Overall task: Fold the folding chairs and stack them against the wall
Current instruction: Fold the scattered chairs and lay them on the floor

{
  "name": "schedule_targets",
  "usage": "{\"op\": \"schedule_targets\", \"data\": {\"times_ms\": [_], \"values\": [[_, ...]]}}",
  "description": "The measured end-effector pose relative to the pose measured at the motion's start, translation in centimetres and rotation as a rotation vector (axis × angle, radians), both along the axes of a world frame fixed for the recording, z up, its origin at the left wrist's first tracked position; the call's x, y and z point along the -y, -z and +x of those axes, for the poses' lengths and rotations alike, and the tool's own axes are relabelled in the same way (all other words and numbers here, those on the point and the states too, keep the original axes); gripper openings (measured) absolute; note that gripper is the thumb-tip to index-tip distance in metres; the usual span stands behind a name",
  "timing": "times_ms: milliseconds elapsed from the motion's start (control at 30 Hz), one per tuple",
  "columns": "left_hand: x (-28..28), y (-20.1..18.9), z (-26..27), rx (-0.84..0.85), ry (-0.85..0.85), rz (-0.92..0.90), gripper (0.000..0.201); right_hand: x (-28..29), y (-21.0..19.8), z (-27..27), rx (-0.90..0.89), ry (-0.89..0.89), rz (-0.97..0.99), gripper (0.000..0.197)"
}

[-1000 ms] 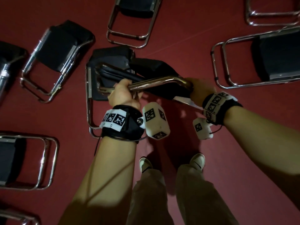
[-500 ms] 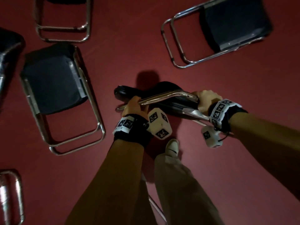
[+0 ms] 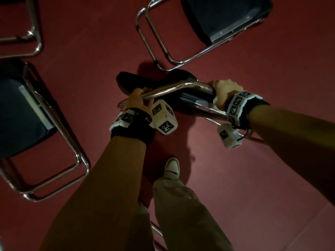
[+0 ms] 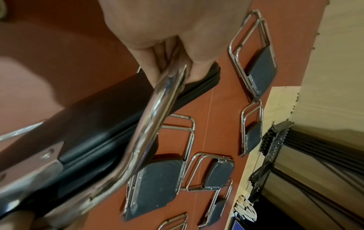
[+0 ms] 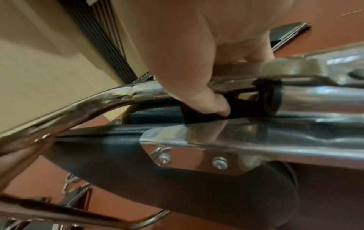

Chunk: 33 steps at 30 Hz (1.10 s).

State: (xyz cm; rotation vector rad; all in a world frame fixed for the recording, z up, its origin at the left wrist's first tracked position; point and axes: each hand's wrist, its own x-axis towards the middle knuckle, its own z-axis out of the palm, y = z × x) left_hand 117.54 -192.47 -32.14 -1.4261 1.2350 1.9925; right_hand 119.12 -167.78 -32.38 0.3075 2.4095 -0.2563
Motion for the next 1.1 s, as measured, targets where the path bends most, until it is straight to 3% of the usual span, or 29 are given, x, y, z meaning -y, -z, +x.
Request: {"op": "schedule_targets", "data": {"times_ms": [167, 433, 633, 800, 1100], "values": [[1.2, 3.8, -2.7, 0.002, 0.022, 0.043, 0.012, 0.2, 2.0, -1.6, -0.032, -0.053, 0.077, 0.038], [6.2, 8.3, -2.8, 0.088, 0.272, -0.080, 0.018, 4.3, 5.8, -2.1, 0.006, -0.089, 0.087, 0.038], [11.0, 12.7, 0.5, 0.204, 0.256, -0.121, 0.025, 8.7, 9.8, -1.7, 0.107, -0.137, 0.063, 0.024], [11.3, 13.2, 2.0, 0.209, 0.049, -0.040, 0.036, 9.7, 11.4, 1.6, -0.021, -0.144, 0.088, 0.043], [13.2, 13.4, 3.3, 0.270, 0.247, -0.079, 0.060, 10.9, 11.2, 2.9, -0.031, -0.039, 0.069, 0.045]]}}
